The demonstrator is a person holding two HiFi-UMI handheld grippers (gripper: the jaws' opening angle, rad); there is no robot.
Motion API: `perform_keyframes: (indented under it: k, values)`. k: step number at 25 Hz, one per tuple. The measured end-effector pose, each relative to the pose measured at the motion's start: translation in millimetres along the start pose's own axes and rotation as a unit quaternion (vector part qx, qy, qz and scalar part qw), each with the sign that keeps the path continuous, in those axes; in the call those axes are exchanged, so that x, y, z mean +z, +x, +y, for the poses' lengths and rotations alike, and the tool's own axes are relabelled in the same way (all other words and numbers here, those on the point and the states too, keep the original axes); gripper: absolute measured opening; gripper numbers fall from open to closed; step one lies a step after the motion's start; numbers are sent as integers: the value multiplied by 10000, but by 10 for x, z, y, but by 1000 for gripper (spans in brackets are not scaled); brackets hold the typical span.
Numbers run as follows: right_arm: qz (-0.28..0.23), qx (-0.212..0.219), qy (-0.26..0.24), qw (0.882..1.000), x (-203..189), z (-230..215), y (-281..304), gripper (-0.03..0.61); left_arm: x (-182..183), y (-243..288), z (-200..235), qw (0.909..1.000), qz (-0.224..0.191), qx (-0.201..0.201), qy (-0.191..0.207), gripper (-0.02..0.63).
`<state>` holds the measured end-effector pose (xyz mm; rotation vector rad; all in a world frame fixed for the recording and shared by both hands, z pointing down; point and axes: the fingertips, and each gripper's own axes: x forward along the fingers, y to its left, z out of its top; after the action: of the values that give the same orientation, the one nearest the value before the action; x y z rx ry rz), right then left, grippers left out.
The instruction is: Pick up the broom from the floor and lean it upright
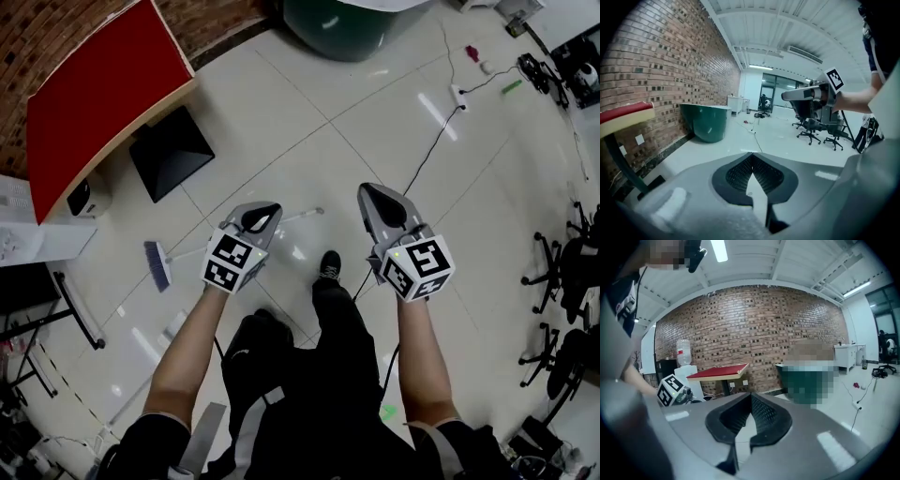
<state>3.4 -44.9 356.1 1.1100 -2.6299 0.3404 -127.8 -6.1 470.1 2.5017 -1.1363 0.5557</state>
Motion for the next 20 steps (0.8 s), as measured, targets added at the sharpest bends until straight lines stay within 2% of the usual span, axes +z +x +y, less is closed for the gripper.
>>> perform_keyframes:
  k: [3,8,13,18,20]
  values:
    - [-12,-186,100,9998,-443,-369,10,6,-403,615,31,9996,234,-160,85,2]
    - [18,-459,209,9987,-1346,-900,148,6,-1368,1628,102,9970,600,-484,120,2]
    - [169,-525,37,9985,-2218,-1392,395,6,-2274,2603,191,9939,843,-697,156,2]
    - [142,-472,23,9988,-2915,-1684,671,5,-3106,3251,282,9889,1174,-874,271,3]
    - [151,-441,23,9989,-3178,-1751,762,6,-3435,3444,265,9859,1317,-975,329,26]
